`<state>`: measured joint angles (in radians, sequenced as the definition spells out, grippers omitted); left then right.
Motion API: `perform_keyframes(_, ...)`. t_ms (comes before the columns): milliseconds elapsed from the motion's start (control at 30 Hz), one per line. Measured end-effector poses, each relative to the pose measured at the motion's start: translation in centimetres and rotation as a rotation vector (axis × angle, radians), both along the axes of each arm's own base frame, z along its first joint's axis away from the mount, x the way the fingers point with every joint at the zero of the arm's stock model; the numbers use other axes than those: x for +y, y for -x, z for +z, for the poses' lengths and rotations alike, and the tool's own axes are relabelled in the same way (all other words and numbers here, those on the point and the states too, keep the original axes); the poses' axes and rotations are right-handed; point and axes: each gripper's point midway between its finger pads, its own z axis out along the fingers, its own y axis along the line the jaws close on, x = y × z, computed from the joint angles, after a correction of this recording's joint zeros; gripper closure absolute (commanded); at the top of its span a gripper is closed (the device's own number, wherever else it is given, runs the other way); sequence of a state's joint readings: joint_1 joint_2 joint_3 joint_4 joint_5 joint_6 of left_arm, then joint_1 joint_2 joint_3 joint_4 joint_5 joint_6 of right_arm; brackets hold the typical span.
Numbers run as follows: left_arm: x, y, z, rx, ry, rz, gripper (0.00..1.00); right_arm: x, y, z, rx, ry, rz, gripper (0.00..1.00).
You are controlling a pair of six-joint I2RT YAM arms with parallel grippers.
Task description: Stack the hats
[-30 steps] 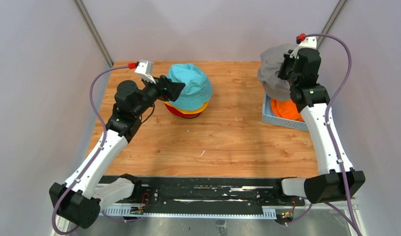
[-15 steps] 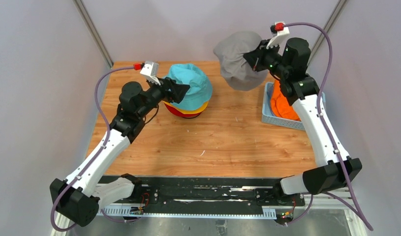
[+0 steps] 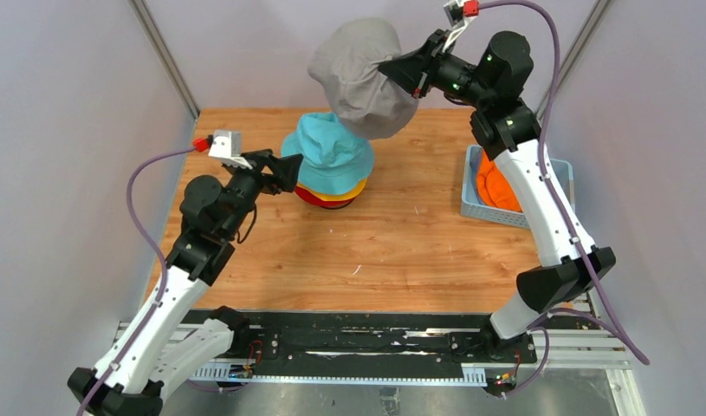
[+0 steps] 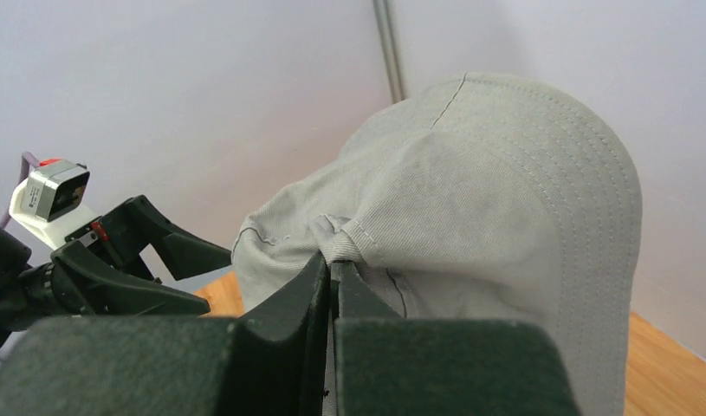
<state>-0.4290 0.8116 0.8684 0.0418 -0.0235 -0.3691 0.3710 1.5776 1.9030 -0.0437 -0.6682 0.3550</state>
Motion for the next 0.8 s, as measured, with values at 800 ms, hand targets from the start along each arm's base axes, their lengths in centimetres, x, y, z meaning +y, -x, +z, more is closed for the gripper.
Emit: perform_keyframes(800, 8.0, 2.8, 0.2, 0.000, -0.054, 0.340, 0.09, 9.4, 0.1, -5.2, 0.163, -0.003, 0.279, 0.99)
